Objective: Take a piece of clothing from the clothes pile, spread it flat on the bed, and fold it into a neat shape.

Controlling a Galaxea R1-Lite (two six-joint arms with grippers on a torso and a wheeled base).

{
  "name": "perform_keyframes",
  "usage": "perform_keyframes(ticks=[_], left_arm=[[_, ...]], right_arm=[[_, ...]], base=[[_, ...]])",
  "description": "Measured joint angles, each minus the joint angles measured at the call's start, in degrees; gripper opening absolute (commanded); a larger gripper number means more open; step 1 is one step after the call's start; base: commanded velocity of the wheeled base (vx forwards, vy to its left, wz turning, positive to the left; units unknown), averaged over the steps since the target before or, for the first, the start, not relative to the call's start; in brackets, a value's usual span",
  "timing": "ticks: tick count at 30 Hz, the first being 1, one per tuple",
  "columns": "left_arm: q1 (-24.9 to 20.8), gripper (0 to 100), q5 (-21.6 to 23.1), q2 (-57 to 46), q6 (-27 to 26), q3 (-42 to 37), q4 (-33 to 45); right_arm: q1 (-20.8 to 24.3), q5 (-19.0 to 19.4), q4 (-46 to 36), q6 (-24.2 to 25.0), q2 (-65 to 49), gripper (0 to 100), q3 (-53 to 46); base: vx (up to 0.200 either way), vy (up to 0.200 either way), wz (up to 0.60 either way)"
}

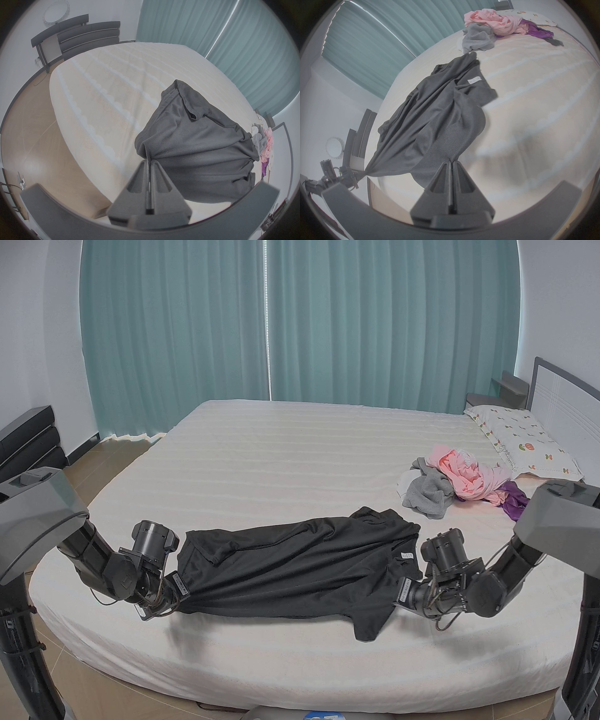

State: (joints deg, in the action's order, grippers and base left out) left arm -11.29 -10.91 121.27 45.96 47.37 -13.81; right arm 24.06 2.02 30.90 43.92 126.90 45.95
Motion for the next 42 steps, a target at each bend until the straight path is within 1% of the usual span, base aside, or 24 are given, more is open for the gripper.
perform_keyframes(ticks=[6,13,18,24,25,32,37,39,42], left_arm=[[-0.4,0,-0.1,-2.8,-0.5,-2.9,-0.1],[-2.2,0,0.0,-7.8,-1.9,-9.2,-0.1],[-4.5,0,0.0,-10.8,-2.8,-13.1,0.0],[-5.9,0,0.0,-12.6,-3.0,-15.5,0.0],[-6.0,0,0.1,-12.7,-3.0,-15.7,0.0],[-6.8,0,0.4,-12.7,-2.9,-16.7,-0.3],[-7.0,0,0.7,-12.4,-2.8,-16.8,-0.4],[-7.0,0,0.8,-12.3,-2.8,-16.8,-0.5],[-6.9,0,0.8,-12.3,-2.8,-16.9,-0.5]], right_arm=[[-2.2,2.6,0.0,-2.1,-8.7,0,-10.2],[-3.1,3.6,0.0,-5.0,-17.7,0,-21.2],[-3.0,3.7,0.0,-5.9,-20.6,0,-25.8],[-2.1,3.7,0.0,-6.9,-20.4,0,-27.8],[-1.9,3.7,0.0,-7.2,-20.1,100,-27.9],[-0.9,3.7,0.9,-7.9,-16.3,100,-26.9],[-1.7,2.3,2.2,-8.6,-12.5,100,-24.8],[-2.2,1.7,4.5,-8.7,-10.4,100,-24.1],[-2.6,1.1,10.6,-8.6,-7.2,100,-23.1]], base=[[0.0,0.0,0.0],[0.0,0.0,0.0],[0.0,0.0,0.0],[0.0,0.0,0.0],[0.0,0.0,0.0],[0.0,0.0,0.0],[0.0,0.0,0.0],[0.0,0.0,0.0],[0.0,0.0,0.0]])
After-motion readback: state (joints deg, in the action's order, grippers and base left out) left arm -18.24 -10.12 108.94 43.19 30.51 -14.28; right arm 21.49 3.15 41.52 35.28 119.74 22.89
